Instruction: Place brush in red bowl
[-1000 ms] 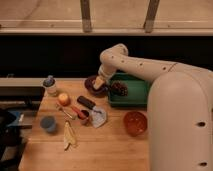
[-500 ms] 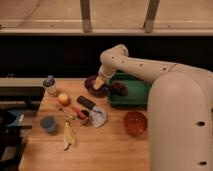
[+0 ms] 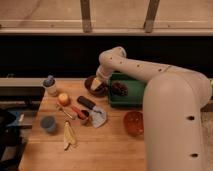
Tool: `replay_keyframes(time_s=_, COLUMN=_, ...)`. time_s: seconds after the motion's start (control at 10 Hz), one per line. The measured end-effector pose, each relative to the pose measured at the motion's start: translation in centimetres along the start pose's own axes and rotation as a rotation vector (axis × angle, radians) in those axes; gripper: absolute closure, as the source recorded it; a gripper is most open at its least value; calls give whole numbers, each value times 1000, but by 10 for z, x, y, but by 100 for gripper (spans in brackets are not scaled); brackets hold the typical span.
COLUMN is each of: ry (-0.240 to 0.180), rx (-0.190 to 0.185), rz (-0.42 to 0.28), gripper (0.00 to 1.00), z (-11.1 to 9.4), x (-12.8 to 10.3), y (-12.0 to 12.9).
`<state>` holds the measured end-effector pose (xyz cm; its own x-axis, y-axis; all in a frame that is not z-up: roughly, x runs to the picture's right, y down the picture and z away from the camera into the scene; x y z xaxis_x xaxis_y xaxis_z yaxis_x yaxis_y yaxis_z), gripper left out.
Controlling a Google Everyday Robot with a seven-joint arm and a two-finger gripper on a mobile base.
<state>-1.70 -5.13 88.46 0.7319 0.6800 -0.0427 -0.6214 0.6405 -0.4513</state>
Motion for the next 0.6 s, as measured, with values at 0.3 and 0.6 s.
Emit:
replay_keyframes(time_s=0.3, ry=-5, rx=-36, rz=20, gripper=20, z=22, x=8, y=-10)
replay_keyframes(time_s=0.6, ry=-6, rx=-49, rz=33, gripper=20, z=31, x=18, y=-20)
